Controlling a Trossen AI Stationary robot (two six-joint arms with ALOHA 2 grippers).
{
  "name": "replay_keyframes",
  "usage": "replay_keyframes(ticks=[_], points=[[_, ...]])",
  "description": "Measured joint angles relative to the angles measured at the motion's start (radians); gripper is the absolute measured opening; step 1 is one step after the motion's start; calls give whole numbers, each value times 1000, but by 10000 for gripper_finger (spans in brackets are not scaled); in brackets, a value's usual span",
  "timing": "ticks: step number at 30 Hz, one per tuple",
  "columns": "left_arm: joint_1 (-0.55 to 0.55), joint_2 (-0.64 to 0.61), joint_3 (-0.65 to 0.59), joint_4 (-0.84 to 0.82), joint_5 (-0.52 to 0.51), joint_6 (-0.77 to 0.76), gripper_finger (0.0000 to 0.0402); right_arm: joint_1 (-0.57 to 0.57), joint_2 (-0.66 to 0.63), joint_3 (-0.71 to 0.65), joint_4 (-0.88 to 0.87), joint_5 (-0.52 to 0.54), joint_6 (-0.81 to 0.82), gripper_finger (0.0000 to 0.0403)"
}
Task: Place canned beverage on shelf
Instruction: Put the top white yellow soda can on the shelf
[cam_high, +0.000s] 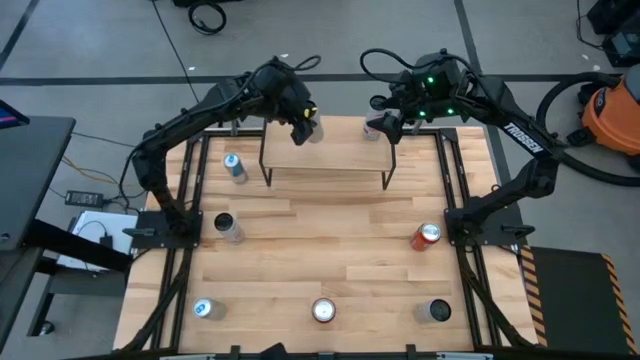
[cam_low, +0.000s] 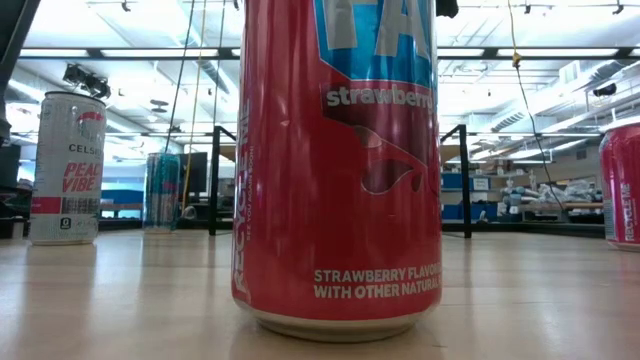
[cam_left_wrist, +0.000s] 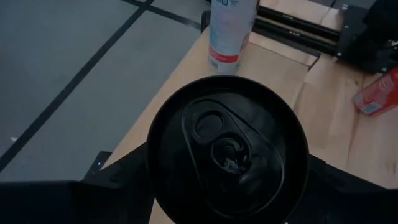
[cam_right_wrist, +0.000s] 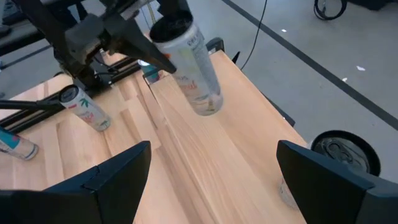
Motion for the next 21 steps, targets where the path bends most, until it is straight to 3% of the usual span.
replay_keyframes(ticks=[21], points=[[32, 40, -28, -86, 26, 18, 266, 0, 6, 0, -3, -1, 0, 358]])
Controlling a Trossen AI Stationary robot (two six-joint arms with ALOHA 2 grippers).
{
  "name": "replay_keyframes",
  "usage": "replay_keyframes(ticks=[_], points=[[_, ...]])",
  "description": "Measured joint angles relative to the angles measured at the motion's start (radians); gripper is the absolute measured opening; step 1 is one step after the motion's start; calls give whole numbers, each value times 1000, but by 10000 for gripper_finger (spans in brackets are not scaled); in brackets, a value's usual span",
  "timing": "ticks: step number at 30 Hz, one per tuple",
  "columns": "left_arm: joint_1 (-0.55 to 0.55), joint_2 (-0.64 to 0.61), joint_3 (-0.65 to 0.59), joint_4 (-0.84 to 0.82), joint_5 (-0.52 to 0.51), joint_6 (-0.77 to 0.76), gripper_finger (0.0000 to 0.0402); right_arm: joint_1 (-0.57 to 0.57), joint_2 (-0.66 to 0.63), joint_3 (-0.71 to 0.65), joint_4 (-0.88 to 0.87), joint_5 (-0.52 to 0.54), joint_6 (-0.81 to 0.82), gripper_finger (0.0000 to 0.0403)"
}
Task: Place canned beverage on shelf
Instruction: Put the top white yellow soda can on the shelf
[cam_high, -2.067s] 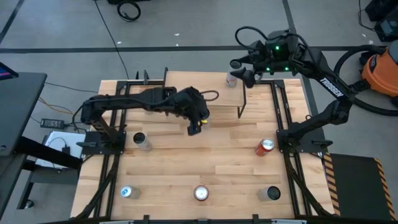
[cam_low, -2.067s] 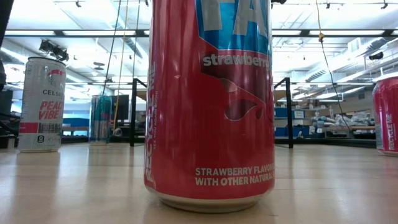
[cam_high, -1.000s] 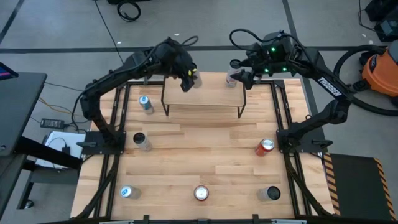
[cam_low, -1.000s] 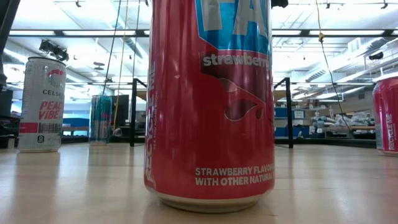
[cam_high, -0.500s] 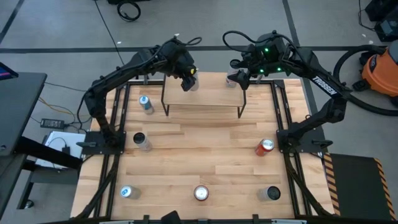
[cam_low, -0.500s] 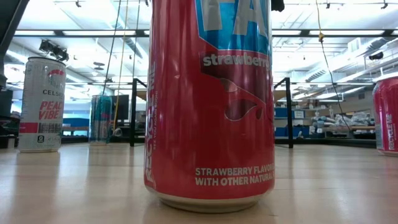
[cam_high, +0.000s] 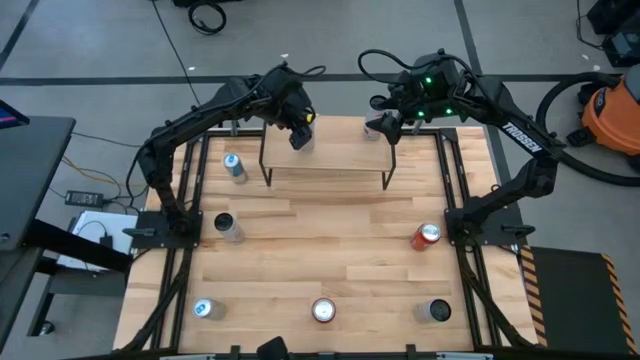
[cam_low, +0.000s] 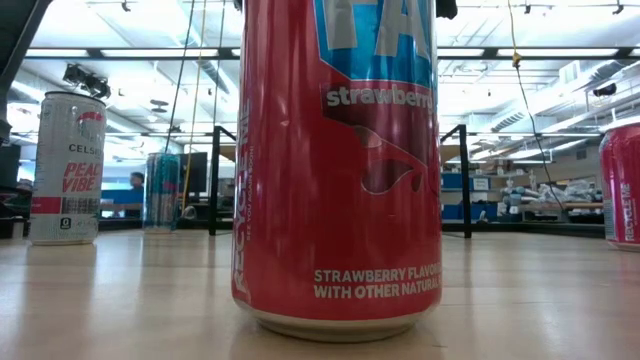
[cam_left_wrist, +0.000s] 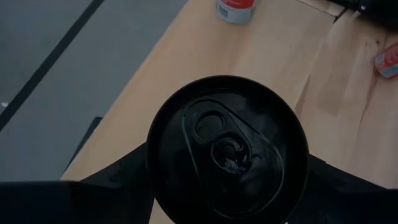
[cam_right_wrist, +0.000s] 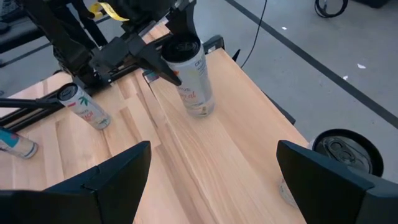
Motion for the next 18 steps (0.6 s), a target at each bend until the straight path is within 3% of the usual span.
replay_keyframes(ticks=[18], points=[[0, 3, 0, -4, 0, 1, 297, 0, 0, 0, 0, 0, -2, 358]])
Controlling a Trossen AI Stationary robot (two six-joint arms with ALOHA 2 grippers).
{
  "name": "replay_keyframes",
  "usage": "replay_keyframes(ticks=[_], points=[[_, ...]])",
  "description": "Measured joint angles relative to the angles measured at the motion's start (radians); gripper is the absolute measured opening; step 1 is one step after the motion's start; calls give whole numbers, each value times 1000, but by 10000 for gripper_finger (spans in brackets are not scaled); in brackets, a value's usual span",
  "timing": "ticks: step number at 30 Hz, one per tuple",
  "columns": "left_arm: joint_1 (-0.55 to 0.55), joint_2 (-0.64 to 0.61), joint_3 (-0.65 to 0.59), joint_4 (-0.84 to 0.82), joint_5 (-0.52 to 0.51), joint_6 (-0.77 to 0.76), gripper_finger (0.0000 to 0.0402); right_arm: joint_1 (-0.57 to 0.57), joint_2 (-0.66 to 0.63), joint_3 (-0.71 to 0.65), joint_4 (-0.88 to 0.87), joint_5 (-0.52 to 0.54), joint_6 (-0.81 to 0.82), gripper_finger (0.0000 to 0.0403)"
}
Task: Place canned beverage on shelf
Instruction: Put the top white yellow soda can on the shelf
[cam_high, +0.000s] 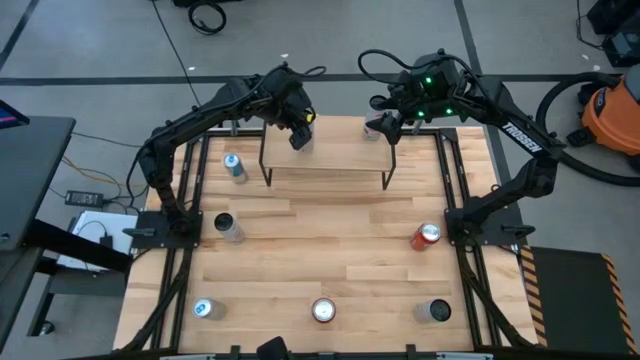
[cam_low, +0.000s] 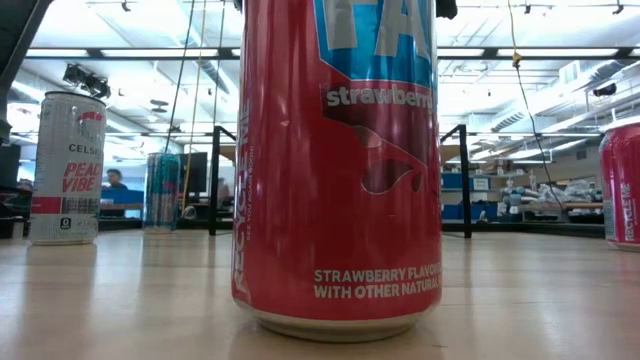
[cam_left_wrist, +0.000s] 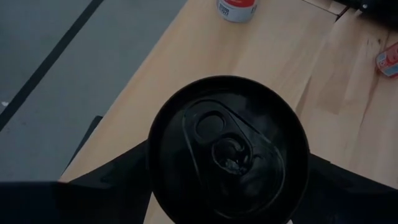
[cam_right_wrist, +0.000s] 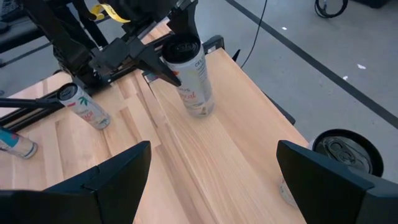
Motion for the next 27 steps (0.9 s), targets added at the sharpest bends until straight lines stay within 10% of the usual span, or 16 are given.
replay_keyframes(ticks=[27], points=[[-2, 1, 0, 3, -1, 52, 298, 0, 0, 0, 67, 0, -43, 358]])
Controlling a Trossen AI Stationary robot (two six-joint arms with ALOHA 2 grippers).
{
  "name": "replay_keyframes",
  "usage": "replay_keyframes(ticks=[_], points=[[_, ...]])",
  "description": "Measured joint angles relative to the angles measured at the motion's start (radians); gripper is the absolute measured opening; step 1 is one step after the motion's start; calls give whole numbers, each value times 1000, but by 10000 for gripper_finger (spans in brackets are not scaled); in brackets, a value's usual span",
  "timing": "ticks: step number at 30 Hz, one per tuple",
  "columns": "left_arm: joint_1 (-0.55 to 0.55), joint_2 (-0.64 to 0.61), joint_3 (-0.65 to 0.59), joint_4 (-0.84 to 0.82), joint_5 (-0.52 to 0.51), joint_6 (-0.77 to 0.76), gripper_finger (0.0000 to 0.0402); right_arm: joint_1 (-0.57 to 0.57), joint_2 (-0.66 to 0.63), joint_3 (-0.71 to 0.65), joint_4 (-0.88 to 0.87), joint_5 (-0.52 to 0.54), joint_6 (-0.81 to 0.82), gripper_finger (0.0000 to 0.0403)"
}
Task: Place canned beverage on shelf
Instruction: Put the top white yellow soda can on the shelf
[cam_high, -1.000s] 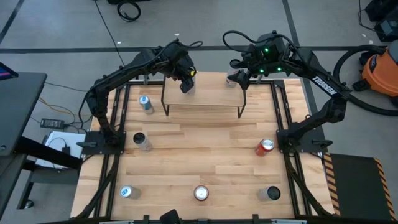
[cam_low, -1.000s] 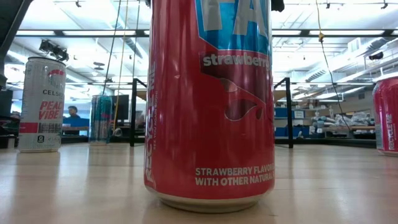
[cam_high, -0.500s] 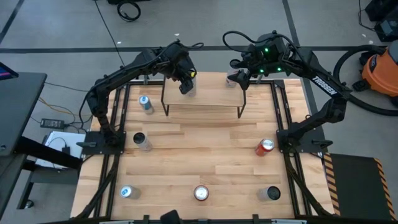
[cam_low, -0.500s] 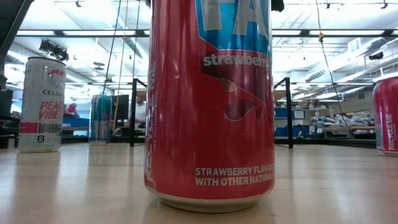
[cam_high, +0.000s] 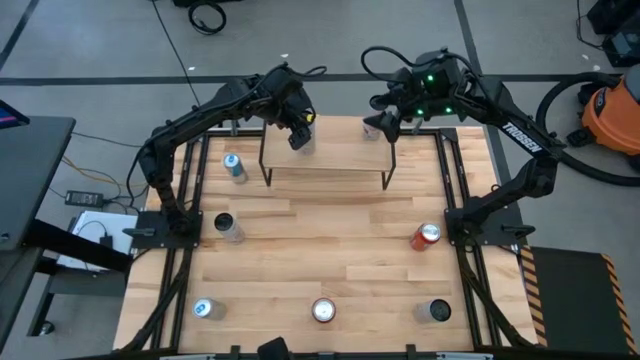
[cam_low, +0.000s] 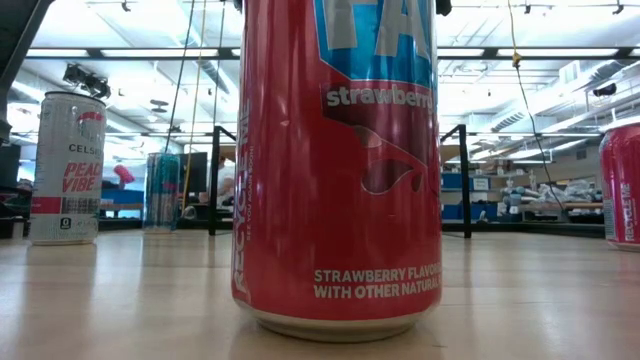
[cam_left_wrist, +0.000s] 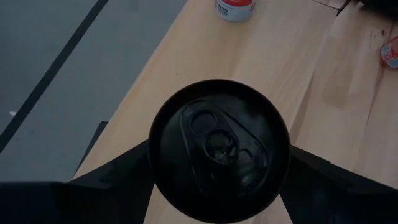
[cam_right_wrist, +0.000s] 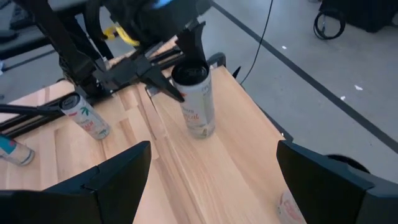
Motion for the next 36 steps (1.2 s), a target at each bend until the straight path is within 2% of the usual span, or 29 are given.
replay_keyframes(ticks=[13, 26, 36], points=[[-2, -76, 82, -43, 0, -27, 298, 6, 59, -2, 90, -46, -12, 358], [-7, -110, 249, -314, 0, -29, 298, 21, 225, -2, 283, -53, -107, 358], [-8, -109, 308, -409, 0, -55, 298, 22, 346, -2, 423, -86, -166, 358]])
